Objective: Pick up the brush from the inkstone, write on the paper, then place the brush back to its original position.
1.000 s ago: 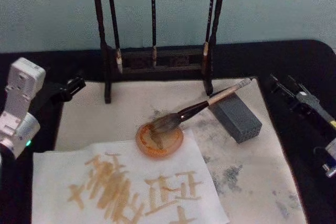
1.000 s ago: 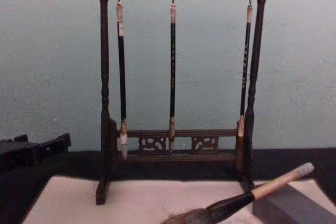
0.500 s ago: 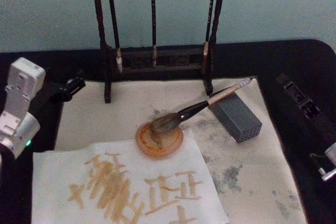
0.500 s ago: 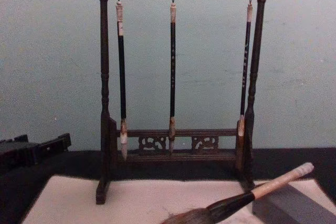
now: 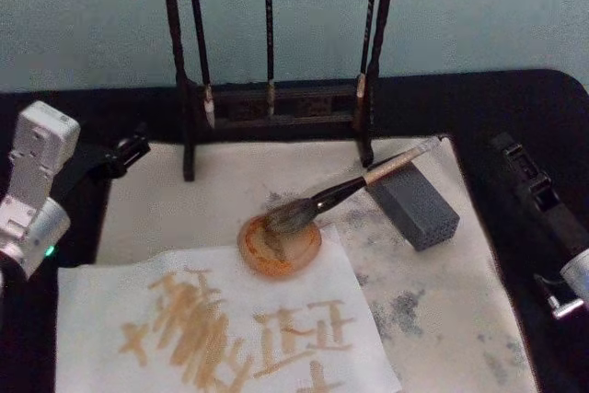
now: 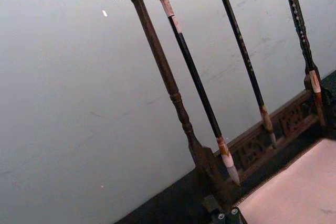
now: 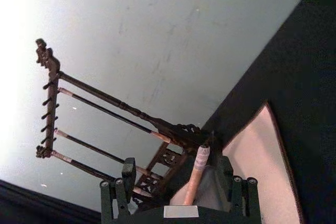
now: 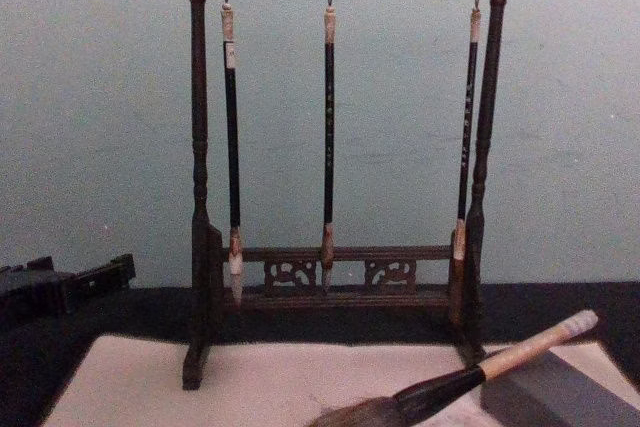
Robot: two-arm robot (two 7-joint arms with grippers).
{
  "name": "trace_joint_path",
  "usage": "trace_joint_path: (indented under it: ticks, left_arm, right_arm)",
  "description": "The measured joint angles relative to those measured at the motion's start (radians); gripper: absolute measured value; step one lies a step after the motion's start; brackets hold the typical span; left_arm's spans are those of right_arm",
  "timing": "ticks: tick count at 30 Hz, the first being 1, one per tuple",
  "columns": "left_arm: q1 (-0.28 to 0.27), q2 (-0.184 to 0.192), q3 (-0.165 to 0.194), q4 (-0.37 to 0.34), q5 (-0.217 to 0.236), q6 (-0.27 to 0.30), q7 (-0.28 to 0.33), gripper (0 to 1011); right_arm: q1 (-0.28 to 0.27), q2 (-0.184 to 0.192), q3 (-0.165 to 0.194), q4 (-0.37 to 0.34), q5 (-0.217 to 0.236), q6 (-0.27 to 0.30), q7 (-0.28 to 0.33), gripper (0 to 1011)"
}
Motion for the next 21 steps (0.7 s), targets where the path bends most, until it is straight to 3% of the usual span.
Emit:
trace_joint_path:
  ticks: [14,21]
  left_arm:
    - [0.0,0.0,0.0,0.0,0.0,0.0,0.0,1002]
    - [0.0,0.0,0.0,0.0,0.0,0.0,0.0,1002]
  right_arm:
    - [0.022,-0.005,-0.025,0.028,0.073,0.01,-0.078,1001]
    - [0.044,0.002,-0.046,0.029,0.096,0.015,-0.162,1001]
